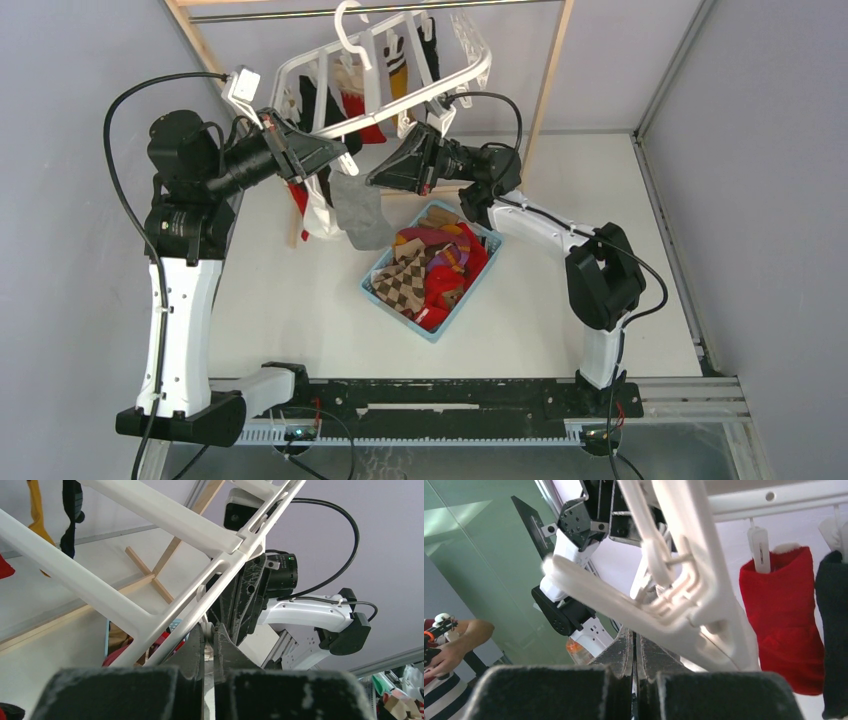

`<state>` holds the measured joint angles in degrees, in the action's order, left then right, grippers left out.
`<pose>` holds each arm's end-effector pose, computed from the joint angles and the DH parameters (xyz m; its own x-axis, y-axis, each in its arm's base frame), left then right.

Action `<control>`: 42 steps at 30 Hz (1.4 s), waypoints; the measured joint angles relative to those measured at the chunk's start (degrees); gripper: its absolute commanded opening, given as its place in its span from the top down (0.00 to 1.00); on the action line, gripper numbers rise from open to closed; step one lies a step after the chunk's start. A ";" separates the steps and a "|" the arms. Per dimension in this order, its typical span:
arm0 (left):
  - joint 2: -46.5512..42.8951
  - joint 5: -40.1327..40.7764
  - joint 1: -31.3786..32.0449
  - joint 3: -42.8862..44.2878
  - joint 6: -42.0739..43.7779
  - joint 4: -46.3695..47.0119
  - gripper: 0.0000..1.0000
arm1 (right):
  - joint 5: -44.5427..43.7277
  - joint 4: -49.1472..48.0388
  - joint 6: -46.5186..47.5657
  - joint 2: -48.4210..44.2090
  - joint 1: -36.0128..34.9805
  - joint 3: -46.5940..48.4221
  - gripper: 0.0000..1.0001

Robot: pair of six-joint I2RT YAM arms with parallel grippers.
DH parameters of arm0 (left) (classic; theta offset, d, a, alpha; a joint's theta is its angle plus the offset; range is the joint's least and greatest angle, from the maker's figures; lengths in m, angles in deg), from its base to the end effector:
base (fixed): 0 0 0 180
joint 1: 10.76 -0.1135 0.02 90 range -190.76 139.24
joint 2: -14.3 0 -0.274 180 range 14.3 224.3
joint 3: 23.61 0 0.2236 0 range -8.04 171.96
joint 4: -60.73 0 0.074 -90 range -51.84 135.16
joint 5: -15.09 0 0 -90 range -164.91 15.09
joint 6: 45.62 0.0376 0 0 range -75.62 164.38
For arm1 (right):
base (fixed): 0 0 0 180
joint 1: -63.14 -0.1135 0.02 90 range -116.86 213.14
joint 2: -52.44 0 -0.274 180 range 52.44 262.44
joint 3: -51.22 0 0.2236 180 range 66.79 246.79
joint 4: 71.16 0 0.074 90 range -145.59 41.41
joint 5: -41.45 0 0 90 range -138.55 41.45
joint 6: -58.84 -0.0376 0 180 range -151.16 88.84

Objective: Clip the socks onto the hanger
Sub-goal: Clamp the sock onto the hanger.

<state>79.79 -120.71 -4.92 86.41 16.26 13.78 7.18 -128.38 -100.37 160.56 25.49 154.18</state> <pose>0.1623 -0.0437 0.5154 -0.4063 -0.2887 -0.8669 0.6712 0.5494 -0.4976 0.2870 0.2606 0.4289 -0.4760 0.2976 -0.8275 -0.8486 -0.4023 0.3435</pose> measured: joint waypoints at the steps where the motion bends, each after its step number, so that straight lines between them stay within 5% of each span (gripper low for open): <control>1: 0.00 0.02 0.00 0.00 -0.04 0.02 1.00 | 0.02 0.24 0.31 0.00 -0.02 -0.22 1.00; 42: 0.00 -1.07 -0.04 0.04 0.17 -0.09 1.00 | -4.96 -2.67 -2.49 1.31 0.35 0.94 1.00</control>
<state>79.79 -121.78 -4.96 86.45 16.43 13.70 2.22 -131.05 -102.86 161.87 25.84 155.12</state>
